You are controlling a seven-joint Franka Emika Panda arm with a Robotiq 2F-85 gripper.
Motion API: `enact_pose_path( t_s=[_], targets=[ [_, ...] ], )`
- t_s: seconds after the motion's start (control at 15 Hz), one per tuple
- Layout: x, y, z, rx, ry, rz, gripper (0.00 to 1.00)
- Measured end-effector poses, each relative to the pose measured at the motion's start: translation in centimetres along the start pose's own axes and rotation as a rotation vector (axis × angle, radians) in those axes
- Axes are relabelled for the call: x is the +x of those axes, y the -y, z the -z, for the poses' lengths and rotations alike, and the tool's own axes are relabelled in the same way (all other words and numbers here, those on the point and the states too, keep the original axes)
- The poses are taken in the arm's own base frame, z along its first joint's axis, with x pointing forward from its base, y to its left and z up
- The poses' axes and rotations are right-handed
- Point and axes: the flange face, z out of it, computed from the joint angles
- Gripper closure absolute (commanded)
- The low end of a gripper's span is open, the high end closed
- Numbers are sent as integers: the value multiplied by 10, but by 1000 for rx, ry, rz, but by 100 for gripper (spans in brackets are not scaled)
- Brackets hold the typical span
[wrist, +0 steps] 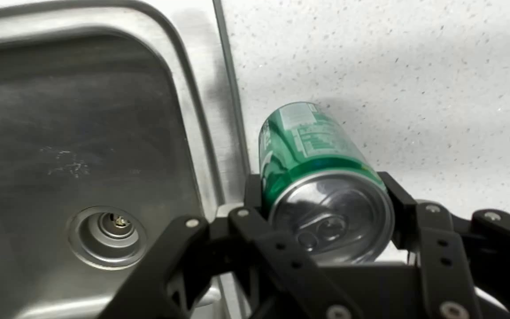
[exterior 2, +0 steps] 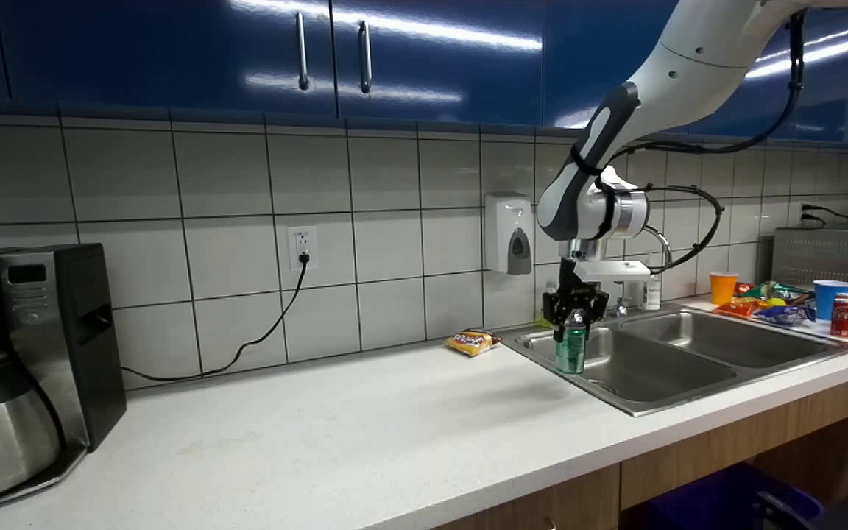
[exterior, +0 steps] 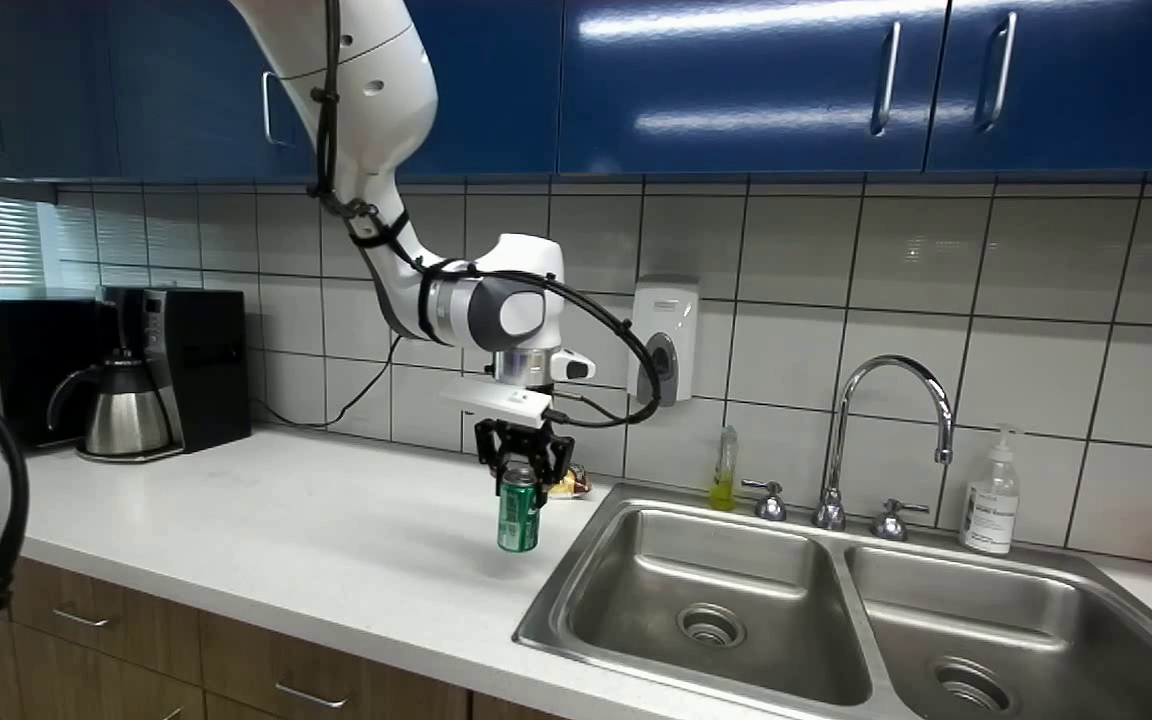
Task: Place the green soda can onto the left counter
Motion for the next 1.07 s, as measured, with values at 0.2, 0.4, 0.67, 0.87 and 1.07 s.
enact_pose_path(
  t_s=[0.2, 0.4, 0.67, 0.87, 1.07],
  targets=[
    [-5, 33, -9, -1, 24, 76, 62],
    [-10, 57, -16, -2, 43, 133, 62],
    [-17, 70, -22, -6, 62, 171, 62],
    [-21, 71, -26, -10, 73, 181, 62],
    [-25, 71, -31, -10, 85, 182, 62]
  ],
)
